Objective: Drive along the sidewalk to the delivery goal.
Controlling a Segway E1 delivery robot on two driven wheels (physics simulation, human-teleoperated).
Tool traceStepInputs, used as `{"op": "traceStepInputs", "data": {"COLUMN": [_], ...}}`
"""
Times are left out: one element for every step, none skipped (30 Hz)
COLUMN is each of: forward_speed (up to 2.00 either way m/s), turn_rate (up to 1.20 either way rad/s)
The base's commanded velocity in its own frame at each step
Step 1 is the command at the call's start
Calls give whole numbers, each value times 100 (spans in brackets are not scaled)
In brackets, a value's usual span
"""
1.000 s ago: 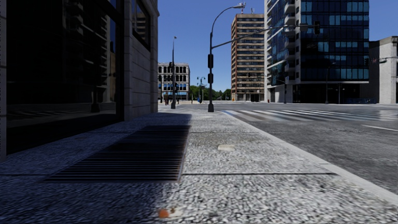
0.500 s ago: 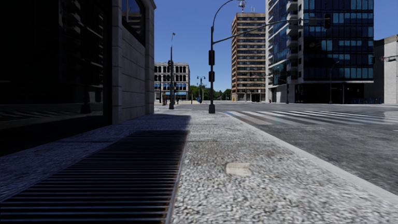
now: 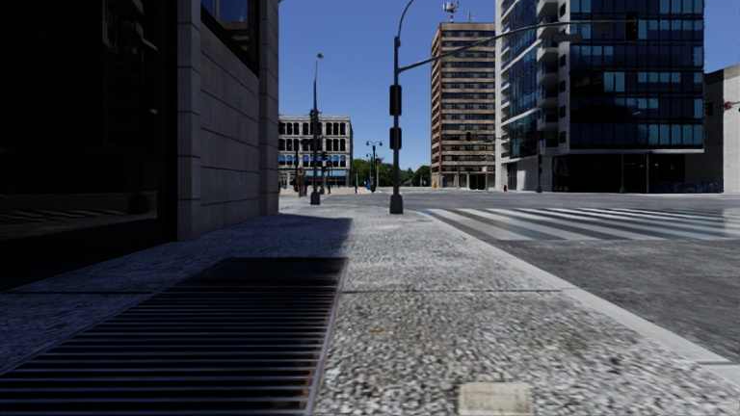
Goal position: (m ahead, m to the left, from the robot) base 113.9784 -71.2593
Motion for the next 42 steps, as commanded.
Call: {"op": "traceStepInputs", "data": {"forward_speed": [200,200,200,200,200,200,200,200,200,200,200,200,200,200,200,200,200,200,200,200,200,200,200,200,200,200,200,200,200,200,200,200,200,200,200,200,200,200,200,200,200,200], "turn_rate": [0,0,0,0,0,0,0,0,0,0,0,0,0,0,0,0,0,0,0,0,0,0,0,0,0,0,0,0,0,0,0,0,0,0,0,0,0,0,0,0,0,0]}}
